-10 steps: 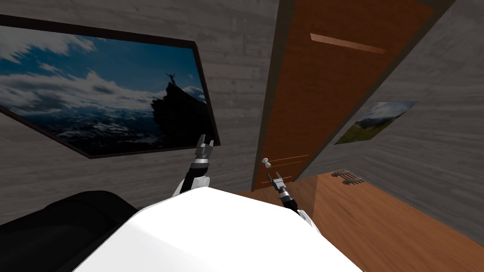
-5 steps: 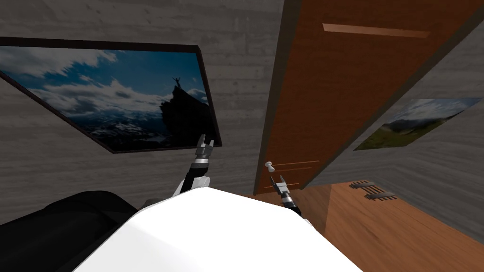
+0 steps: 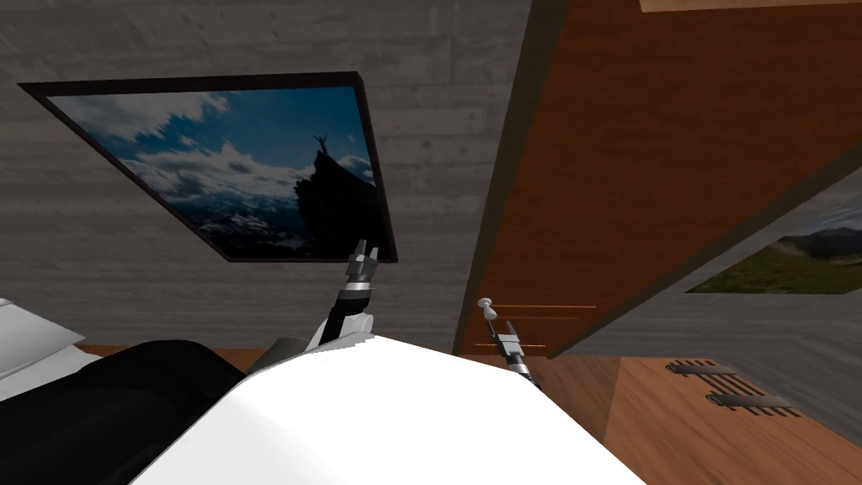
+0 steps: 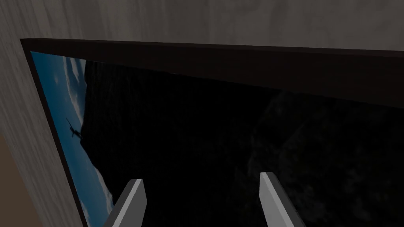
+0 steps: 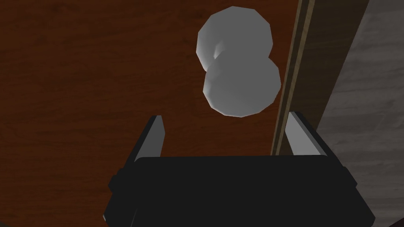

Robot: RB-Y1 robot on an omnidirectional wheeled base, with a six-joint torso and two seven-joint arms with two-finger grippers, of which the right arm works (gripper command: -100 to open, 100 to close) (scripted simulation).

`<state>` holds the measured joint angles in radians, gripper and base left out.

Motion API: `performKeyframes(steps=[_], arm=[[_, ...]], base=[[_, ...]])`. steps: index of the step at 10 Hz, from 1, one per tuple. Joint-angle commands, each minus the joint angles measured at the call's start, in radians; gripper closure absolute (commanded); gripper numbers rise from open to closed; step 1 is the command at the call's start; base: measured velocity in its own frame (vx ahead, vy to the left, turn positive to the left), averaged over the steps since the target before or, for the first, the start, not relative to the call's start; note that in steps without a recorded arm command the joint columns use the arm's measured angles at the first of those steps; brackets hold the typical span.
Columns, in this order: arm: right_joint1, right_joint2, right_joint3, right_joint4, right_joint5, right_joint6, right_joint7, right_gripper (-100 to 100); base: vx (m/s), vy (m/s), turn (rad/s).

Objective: Pull the door open

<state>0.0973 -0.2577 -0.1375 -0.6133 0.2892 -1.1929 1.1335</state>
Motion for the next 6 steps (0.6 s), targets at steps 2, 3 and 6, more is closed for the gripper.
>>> performKeyframes(steps=[2,3,6], arm=[[0.011,0.007,-0.014,-0.001,-0.009,-0.006,0.010,-100],[0.011,0.007,-0.014,-0.001,-0.009,-0.006,0.010,100],[0.011,0.007,-0.014,-0.001,-0.009,-0.006,0.010,100]], base=[[0.023,-0.085,0.183],[-0.040,-0.006,-0.046],[-0.007,0.021,-0.012]])
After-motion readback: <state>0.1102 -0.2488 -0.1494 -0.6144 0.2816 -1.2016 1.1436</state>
